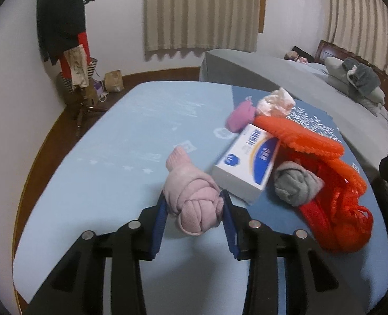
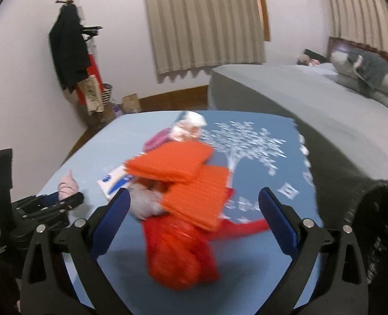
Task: Collect trash
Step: 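Grasp the grey sock with the right gripper while the left gripper holds the pink sock, then move both socks over the bin and open both grippers to drop them, then grasp the white-blue alcohol pad box with the left gripper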
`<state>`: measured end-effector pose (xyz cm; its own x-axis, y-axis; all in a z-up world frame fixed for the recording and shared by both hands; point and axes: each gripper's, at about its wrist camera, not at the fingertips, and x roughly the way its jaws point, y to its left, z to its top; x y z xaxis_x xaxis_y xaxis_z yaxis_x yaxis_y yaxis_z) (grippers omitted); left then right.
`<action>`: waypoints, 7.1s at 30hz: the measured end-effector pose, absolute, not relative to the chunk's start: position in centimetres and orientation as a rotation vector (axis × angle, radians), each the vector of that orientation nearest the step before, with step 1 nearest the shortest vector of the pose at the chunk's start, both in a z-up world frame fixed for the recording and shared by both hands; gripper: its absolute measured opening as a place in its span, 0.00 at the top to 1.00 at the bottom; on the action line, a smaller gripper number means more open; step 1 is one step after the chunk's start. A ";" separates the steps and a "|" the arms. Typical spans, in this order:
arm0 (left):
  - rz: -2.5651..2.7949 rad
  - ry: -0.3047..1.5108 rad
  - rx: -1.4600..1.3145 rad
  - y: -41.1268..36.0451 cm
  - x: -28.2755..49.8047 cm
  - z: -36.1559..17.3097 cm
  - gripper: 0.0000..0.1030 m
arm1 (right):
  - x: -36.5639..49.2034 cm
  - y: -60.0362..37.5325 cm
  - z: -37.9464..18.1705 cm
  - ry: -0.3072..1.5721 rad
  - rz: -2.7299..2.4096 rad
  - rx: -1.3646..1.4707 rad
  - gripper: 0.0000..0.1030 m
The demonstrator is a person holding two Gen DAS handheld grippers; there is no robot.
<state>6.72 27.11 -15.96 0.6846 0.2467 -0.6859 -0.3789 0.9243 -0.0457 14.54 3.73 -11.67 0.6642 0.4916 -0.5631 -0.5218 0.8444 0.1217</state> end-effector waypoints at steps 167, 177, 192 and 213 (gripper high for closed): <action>-0.422 0.602 -0.025 -6.3 15.9 -8.0 0.08 | 11.5 -31.1 -9.8 0.555 -0.070 0.188 0.08; -0.191 0.567 -0.053 2.4 14.8 -7.6 0.06 | 13.5 -24.7 -9.6 0.578 0.039 0.160 0.06; 0.171 0.583 -0.072 18.4 12.9 -10.5 0.06 | 17.5 -10.6 -11.0 0.619 0.279 0.107 0.06; 0.235 0.736 -0.100 25.3 14.4 -17.0 0.06 | 19.8 -3.5 -14.6 0.695 0.337 0.027 0.06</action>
<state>14.44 25.32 -16.95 0.7164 0.1773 -0.6748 -0.2470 0.9690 -0.0076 19.84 -3.50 -14.59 0.7164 0.3136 -0.6232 -0.2957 0.9456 0.1358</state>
